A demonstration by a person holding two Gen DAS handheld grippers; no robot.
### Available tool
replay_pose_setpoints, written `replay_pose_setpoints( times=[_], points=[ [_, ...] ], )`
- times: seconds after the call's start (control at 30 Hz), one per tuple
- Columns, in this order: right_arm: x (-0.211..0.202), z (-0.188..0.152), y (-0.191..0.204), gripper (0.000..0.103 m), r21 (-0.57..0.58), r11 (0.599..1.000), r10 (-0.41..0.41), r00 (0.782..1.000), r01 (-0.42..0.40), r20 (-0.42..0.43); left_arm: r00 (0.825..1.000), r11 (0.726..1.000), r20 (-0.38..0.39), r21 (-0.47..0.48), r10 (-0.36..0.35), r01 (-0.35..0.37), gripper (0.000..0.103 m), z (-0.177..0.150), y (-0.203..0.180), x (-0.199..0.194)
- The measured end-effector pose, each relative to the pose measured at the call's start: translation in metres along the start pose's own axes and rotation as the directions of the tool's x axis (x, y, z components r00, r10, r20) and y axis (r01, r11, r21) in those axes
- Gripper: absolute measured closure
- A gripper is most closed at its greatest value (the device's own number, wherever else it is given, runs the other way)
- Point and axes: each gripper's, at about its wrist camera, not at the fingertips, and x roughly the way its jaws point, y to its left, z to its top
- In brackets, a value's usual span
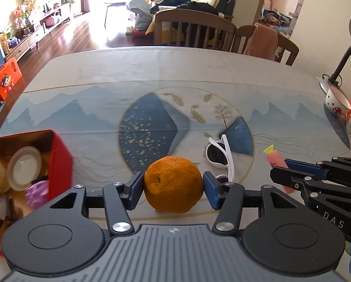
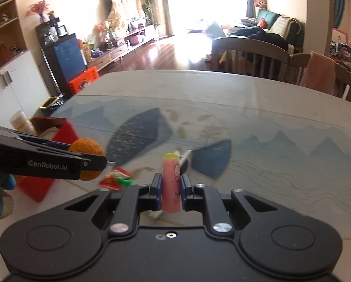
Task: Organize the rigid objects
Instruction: 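Carry pink tube and orange to the red tin and lower them inside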
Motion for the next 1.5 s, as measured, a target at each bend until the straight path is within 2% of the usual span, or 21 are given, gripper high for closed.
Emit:
replay_pose_setpoints(
  times=[0.43,0.77,1.13,1.5],
  points=[
    [-0.021,0.014,0.068,0.088,-0.069,0.995,0.079,0.996,-0.075,0.051,0.999,0.998,0.039,-0.063,0.007,-0.005,0.049,-0.017,0.046,-0.053],
    [-0.009,0.026,0.136,0.088,-0.113,0.988,0.115,0.992,-0.109,0.045,0.999,0.996,0.045,-0.089,0.026,-0.021,0.049,-0.03,0.112,-0.077],
    [0.021,0.031,0.203,0.088,-0.138,0.98,0.146,0.989,-0.144,0.006,0.999,0.993,0.017,-0.108,0.049,-0.047,0.049,-0.045,0.189,-0.082],
    [0.049,0.03,0.244,0.088,-0.153,0.977,0.141,0.989,-0.148,-0.052,0.998,0.991,-0.001,-0.114,0.067,-0.067,0.049,-0.048,0.241,-0.073]
  ],
)
